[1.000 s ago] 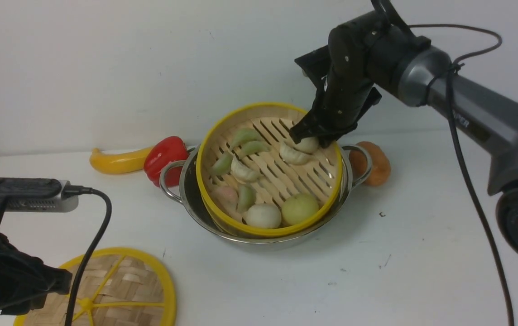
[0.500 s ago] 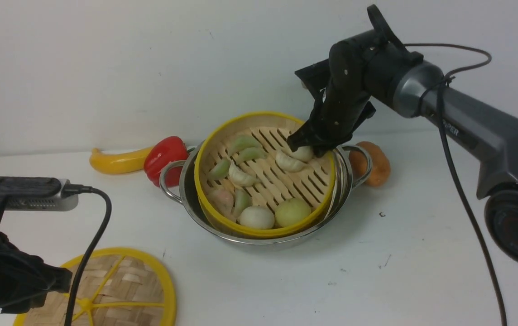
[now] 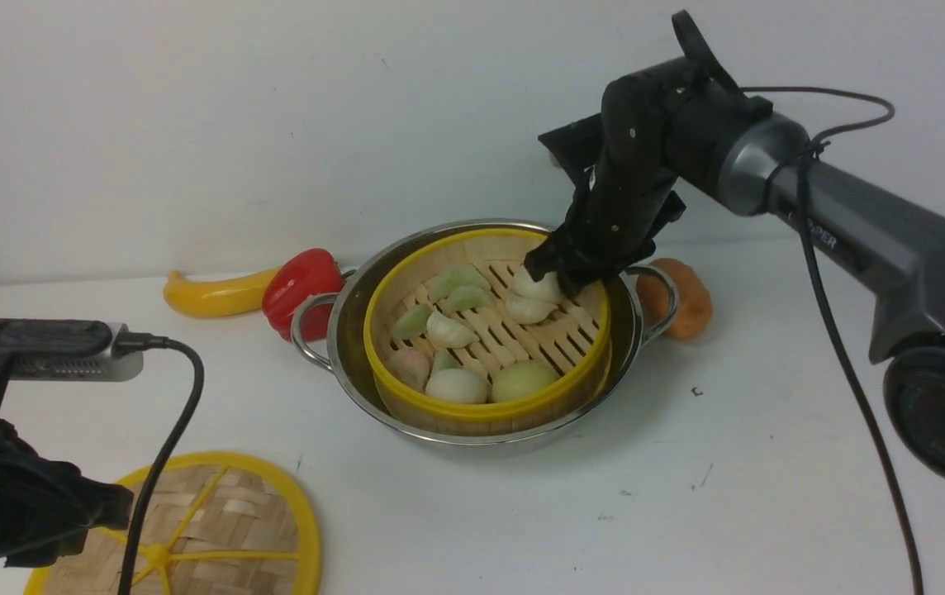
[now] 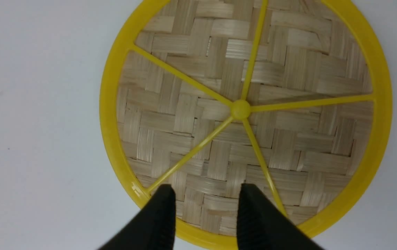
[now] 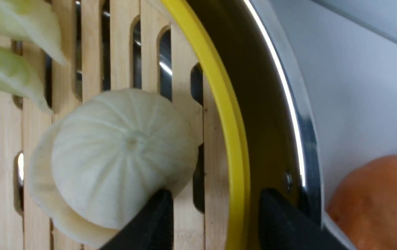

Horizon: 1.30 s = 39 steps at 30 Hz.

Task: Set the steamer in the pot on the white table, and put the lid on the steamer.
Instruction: 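Place the bamboo steamer basket of food into the steel pot with the right gripper, then grasp the bamboo steamer lid lying on the table by its centre knob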

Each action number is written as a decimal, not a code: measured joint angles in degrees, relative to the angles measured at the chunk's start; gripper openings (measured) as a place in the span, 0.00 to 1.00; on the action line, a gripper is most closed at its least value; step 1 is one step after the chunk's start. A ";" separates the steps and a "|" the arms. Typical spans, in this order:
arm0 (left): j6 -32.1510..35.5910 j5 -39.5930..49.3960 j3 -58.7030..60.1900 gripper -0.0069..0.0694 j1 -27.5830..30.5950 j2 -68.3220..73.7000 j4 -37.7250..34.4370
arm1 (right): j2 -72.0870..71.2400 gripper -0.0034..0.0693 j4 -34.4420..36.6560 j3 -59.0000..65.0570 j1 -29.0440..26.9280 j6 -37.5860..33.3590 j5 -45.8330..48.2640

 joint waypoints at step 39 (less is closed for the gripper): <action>2.29 -9.40 -3.28 0.24 0.00 25.76 -5.18 | -57.83 0.66 8.20 18.37 -11.99 -2.44 0.72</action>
